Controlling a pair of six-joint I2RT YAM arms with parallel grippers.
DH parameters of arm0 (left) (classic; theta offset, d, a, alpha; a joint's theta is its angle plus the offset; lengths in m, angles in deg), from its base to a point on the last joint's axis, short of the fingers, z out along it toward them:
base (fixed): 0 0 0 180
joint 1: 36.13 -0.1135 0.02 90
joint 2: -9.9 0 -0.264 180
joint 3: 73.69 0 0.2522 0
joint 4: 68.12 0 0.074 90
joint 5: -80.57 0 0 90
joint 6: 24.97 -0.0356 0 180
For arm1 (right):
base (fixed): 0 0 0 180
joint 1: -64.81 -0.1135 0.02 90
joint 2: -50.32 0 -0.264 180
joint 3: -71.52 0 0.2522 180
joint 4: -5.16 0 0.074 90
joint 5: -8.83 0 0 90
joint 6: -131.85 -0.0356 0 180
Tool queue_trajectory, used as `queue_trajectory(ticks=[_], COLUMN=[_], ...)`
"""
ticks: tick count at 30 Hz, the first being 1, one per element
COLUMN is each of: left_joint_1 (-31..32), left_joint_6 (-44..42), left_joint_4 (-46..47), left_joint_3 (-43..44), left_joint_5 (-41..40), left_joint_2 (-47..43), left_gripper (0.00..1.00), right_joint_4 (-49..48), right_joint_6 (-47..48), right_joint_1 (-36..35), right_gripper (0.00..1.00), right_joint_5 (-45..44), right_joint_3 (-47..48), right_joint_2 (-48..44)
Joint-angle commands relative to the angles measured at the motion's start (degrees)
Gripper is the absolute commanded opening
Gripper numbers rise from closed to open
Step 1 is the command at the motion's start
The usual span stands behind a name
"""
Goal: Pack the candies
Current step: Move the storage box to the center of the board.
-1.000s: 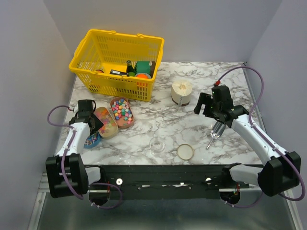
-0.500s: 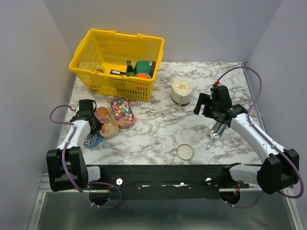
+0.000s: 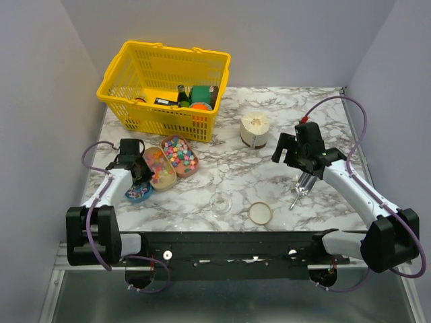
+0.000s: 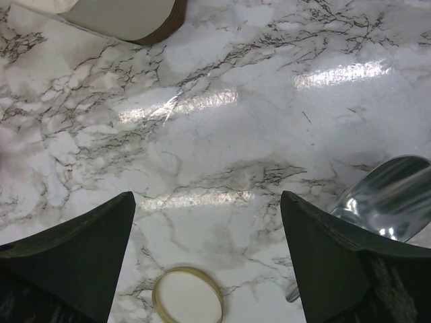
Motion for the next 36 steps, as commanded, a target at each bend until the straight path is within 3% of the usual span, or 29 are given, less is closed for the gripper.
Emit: queue_trajectory(ticks=[1,18,28,32,36], left_joint_1=[5.8,18.7,20.0,20.0,20.1], left_joint_6=[-1.6,9.9,12.1,12.7,12.0], left_joint_4=[2.1,6.3,6.0,5.6,4.1], left_joint_3=[0.1,1.5,3.5,3.2,3.7], left_joint_5=[6.7,4.7,5.7,5.6,4.2], left_joint_2=[2.3,5.4,5.9,4.7,2.1], left_gripper=[0.00,0.00,0.00,0.06,0.19], right_joint_4=[1.8,11.9,17.6,16.7,15.1], right_joint_6=[-1.1,-11.7,-17.8,-18.9,-19.6], right_joint_1=[-0.2,-0.2,-0.2,-0.2,-0.2], right_gripper=[0.96,0.93,0.91,0.89,0.86], right_joint_5=[-0.7,-7.7,-11.5,-10.8,-9.9], right_joint_3=[-1.4,-6.8,-9.7,-11.9,-13.7], right_joint_2=[0.0,-3.0,-2.5,-2.8,-2.7])
